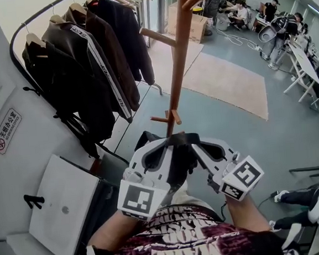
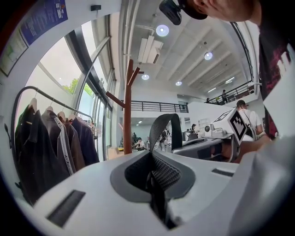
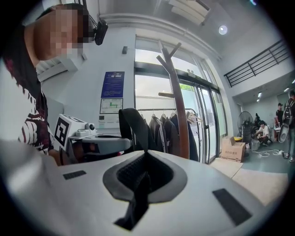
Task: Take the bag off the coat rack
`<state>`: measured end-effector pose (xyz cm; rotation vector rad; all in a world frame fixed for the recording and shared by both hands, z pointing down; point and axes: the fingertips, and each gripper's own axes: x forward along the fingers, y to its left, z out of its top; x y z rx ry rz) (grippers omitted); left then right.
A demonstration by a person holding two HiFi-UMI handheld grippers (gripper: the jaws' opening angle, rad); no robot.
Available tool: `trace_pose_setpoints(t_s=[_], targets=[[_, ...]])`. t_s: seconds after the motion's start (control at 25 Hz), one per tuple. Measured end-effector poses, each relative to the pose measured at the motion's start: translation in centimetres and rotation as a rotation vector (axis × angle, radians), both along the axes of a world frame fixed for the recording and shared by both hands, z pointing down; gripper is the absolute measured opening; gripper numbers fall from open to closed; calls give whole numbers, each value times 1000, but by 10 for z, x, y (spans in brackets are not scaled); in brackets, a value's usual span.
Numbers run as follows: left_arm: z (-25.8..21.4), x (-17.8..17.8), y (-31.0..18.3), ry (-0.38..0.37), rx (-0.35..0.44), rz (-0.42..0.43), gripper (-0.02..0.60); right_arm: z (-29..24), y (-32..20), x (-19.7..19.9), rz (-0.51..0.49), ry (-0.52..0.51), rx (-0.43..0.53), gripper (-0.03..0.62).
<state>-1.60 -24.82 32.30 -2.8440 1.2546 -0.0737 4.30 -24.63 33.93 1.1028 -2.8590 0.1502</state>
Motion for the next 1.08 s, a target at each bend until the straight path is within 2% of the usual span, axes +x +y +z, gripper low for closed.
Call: trace_pose_setpoints(t_s=[0.32,0.52,1.08], targets=[[-5,-9,14,-2,18,6,8,-7,15,-10,6,12,30,11],[-7,-10,20,11,16,12,8,-8,20,-10,27,8,27,11],[-3,-6,16,-17,6,28,8,-4,16,-7,40,-1,10,11]])
